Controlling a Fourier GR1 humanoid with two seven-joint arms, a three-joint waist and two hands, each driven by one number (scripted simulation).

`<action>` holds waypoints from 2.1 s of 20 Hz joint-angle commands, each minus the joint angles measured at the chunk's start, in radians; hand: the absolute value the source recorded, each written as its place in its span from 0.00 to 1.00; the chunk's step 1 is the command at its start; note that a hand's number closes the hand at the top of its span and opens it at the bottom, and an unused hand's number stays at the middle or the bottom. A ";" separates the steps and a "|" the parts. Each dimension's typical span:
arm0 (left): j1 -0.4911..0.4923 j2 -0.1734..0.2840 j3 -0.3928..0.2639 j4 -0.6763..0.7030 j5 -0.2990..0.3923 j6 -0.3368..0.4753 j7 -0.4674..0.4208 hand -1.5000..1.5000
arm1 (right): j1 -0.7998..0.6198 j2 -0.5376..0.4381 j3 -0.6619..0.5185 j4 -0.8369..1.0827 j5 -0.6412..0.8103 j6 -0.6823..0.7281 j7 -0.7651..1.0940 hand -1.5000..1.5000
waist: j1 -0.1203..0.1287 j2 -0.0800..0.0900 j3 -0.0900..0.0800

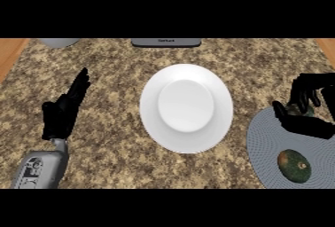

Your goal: Pick the eggplant from the placemat and place it in the plate

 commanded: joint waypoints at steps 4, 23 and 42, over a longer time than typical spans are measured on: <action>-0.029 -0.034 -0.009 0.069 -0.043 0.034 -0.050 0.50 | -0.215 0.181 0.149 0.087 0.060 0.035 0.193 1.00 | 0.005 0.004 0.000; -0.080 -0.001 0.023 0.034 -0.015 -0.023 0.028 0.50 | -0.466 0.525 0.249 0.872 0.269 -0.190 0.166 0.00 | 0.021 0.010 0.001; -0.038 -0.008 0.055 0.069 -0.003 -0.027 -0.022 0.50 | -0.398 0.423 0.047 0.740 -0.241 -0.389 -0.030 0.00 | -0.019 0.001 0.001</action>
